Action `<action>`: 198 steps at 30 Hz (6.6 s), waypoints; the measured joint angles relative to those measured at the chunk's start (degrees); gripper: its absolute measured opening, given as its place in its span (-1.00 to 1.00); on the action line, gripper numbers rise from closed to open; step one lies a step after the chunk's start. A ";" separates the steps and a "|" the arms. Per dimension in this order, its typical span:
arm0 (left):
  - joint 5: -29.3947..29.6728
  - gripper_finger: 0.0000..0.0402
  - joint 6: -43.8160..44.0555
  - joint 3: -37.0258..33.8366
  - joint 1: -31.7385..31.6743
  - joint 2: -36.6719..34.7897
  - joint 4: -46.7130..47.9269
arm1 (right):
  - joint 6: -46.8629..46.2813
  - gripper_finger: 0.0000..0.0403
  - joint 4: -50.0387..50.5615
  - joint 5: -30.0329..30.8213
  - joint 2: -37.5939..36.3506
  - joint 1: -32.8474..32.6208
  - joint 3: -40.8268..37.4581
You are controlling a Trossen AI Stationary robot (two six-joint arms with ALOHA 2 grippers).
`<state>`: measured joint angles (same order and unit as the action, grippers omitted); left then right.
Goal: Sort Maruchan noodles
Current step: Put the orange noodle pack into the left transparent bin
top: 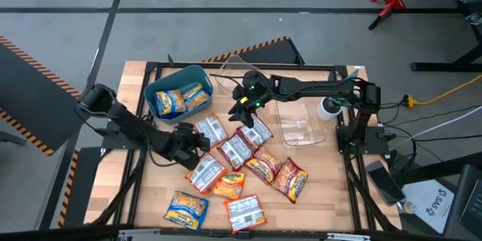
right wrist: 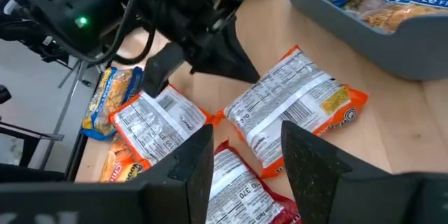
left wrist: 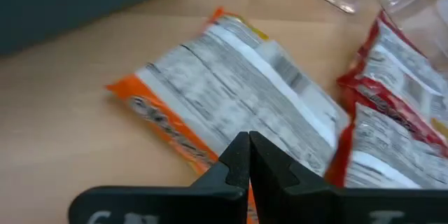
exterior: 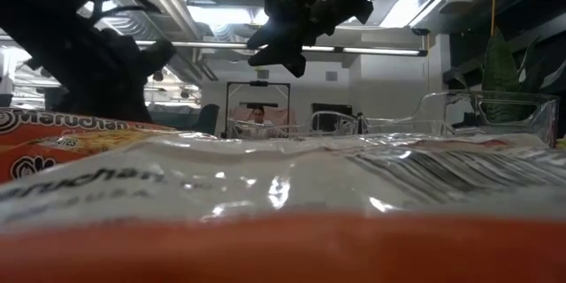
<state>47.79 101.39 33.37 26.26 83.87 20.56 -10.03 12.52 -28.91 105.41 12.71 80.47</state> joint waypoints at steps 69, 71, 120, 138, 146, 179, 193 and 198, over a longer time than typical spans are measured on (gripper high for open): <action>-1.35 -1.00 -3.07 -12.75 0.75 4.75 -24.43 | -2.03 -0.25 -1.07 26.10 7.75 -7.13 0.03; -1.49 -1.00 -3.70 -12.75 0.75 4.75 -24.28 | -1.50 -0.25 -1.22 25.70 8.18 -7.94 0.06; -6.22 -1.00 -6.06 -12.79 -0.35 4.88 -23.80 | -25.18 0.77 -28.10 15.37 24.77 -9.31 0.20; -6.18 -1.00 -7.92 -11.38 -1.84 4.23 -26.09 | -25.96 -0.39 -29.00 14.49 24.83 -9.17 0.22; -11.97 -1.00 -8.37 -10.97 -1.34 -5.48 -23.99 | -25.93 -0.61 -28.19 8.90 24.53 -9.38 0.17; -17.00 -1.00 -19.87 -10.69 -1.07 -34.68 -15.95 | 24.35 -0.64 11.92 59.79 -1.82 -0.72 5.51; -15.87 -1.00 -21.01 -10.69 -1.11 -34.70 -15.09 | 34.48 -0.64 23.41 67.58 6.86 2.78 5.46; -14.57 -1.00 -21.02 -10.69 -1.11 -34.70 -14.98 | 34.52 -0.64 23.55 63.74 8.17 2.71 5.32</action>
<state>33.22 80.37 22.68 25.15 49.17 5.58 24.49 36.07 34.83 113.58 15.42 85.79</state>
